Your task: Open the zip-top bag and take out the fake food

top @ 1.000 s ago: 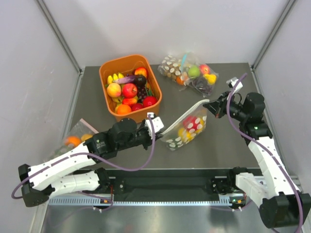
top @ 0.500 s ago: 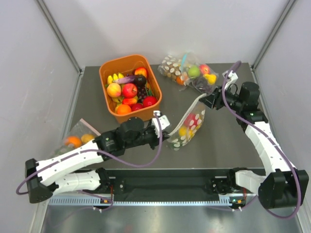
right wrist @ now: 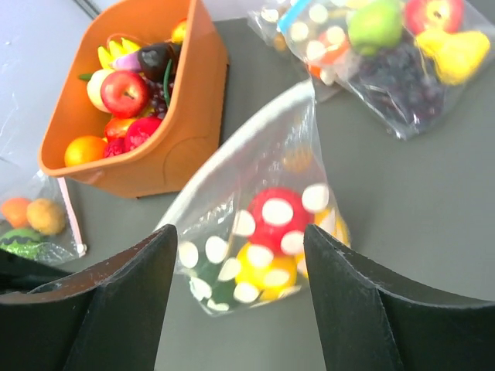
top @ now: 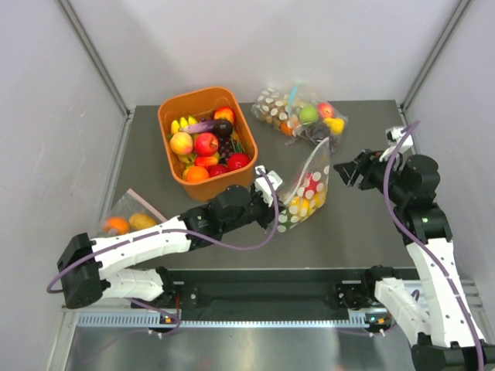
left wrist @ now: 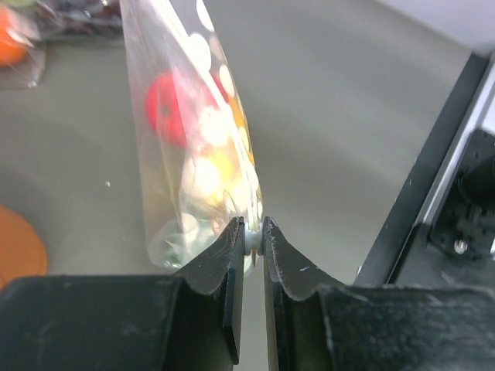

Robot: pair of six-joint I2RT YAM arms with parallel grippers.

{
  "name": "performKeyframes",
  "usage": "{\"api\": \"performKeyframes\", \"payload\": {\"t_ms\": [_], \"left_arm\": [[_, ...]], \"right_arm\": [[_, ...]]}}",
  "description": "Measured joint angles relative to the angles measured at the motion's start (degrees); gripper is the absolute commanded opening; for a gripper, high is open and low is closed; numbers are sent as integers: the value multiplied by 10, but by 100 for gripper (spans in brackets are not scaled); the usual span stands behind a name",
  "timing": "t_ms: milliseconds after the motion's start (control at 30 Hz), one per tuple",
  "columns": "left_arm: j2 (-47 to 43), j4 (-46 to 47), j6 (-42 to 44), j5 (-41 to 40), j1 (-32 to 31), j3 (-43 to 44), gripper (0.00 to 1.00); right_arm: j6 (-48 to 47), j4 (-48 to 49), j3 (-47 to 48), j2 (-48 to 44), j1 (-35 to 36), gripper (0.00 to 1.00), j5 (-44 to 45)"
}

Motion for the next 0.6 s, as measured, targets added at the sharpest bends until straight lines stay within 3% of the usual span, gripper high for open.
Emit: {"api": "performKeyframes", "payload": {"t_ms": [267,600], "left_arm": [[0,61,-15,-9,-18,-24,0],[20,81,-19,-37,-67,-30,0]], "right_arm": [[38,-36,-30,-14,22,65,19],[72,-37,-42,3,104,65,60]]}}
